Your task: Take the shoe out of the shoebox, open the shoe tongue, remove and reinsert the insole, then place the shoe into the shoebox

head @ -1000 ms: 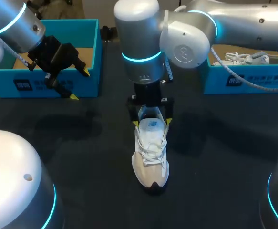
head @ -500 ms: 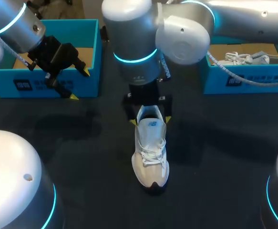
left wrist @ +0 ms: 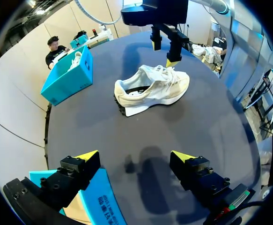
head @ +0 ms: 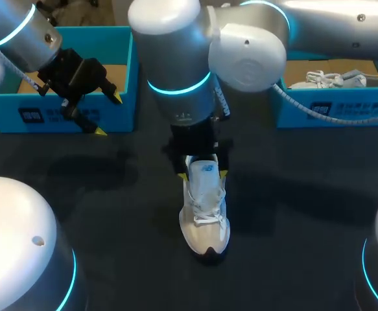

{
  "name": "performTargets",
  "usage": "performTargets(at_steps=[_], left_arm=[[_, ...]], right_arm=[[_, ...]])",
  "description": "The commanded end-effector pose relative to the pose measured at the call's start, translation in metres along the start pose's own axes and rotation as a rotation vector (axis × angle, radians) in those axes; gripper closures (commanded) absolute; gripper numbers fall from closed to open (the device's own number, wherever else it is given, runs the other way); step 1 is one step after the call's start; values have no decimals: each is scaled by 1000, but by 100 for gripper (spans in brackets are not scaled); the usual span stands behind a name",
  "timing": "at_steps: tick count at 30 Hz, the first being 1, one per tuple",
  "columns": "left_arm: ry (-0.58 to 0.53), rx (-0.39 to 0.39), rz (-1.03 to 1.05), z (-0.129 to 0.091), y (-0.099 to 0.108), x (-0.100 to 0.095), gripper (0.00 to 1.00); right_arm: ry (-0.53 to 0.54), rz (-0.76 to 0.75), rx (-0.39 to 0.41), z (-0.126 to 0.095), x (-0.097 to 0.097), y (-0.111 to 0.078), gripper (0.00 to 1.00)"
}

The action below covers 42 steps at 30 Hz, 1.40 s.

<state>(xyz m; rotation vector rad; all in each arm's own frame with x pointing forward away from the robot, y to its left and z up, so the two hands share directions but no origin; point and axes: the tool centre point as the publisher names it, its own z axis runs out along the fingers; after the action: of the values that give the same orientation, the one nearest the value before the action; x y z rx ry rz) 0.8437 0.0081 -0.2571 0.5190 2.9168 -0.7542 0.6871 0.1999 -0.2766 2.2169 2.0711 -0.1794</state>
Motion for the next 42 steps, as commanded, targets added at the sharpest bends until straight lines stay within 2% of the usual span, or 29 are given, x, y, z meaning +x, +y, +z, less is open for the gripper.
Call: performTargets(at_steps=[1,17,19,27,36,39,42], left_arm=[[-2,-3,1,0,0,2,0],[-2,-3,1,0,0,2,0],[-2,-3,1,0,0,2,0],[-2,-3,1,0,0,2,0],[-2,-3,1,0,0,2,0],[-2,-3,1,0,0,2,0],[-2,-3,1,0,0,2,0]], right_arm=[[13,0,-6,9,-3,0,74],[39,-11,-26,59,8,37,72],[35,-18,-25,60,8,39,71],[10,-19,-78,39,1,37,67],[36,-42,-57,67,7,49,63],[39,-54,-58,65,6,49,62],[30,-87,-102,53,0,48,59]])
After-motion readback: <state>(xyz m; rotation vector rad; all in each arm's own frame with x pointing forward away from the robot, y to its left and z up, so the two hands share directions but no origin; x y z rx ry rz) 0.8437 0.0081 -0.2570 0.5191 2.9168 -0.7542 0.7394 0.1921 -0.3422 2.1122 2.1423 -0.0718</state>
